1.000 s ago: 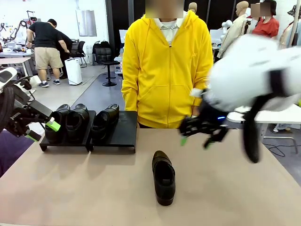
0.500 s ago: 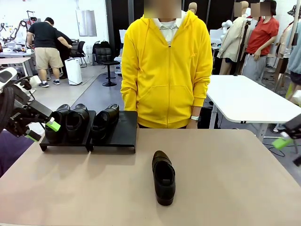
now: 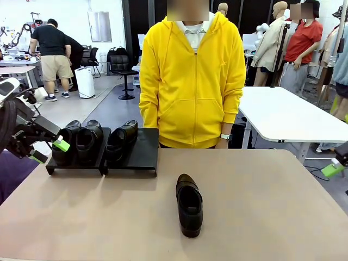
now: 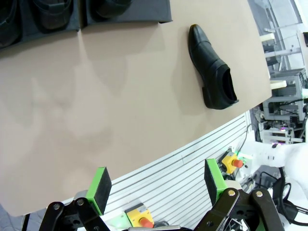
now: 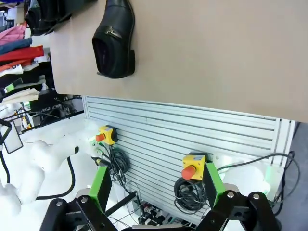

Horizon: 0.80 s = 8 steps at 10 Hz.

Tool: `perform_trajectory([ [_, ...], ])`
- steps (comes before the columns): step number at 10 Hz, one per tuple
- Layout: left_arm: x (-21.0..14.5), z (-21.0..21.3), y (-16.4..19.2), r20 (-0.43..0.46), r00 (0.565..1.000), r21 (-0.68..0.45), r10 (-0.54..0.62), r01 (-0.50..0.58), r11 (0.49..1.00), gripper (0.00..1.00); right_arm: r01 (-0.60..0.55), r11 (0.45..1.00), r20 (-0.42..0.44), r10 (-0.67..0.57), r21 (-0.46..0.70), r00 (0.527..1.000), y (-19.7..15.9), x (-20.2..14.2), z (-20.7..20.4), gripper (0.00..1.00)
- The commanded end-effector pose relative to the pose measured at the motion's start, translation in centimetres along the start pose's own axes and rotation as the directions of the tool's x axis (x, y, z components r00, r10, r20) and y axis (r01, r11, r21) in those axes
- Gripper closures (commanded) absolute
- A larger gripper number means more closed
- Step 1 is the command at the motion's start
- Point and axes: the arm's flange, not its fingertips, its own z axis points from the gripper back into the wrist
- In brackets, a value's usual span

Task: Organize the shoes by placing them on the stand.
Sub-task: Pick up one Shoe and place it in the middle of the table, then place the Shoe from the middle of the table onto the Shoes Stand.

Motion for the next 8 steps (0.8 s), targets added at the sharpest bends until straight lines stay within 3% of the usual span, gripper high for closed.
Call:
perform_trajectory([
  [1, -0.02, 0.30, 0.10, -0.008, 1.000, 0.006, -0.002, 0.002, 1.000, 0.00, -0.025, 0.999, -0.002, 0.025, 0.026, 1.000, 0.19, 0.11, 0.38, 0.00],
  [8, -0.02, 0.30, 0.10, -0.008, 1.000, 0.006, -0.002, 0.002, 1.000, 0.00, -0.025, 0.999, -0.002, 0.025, 0.026, 1.000, 0.19, 0.11, 0.38, 0.00],
])
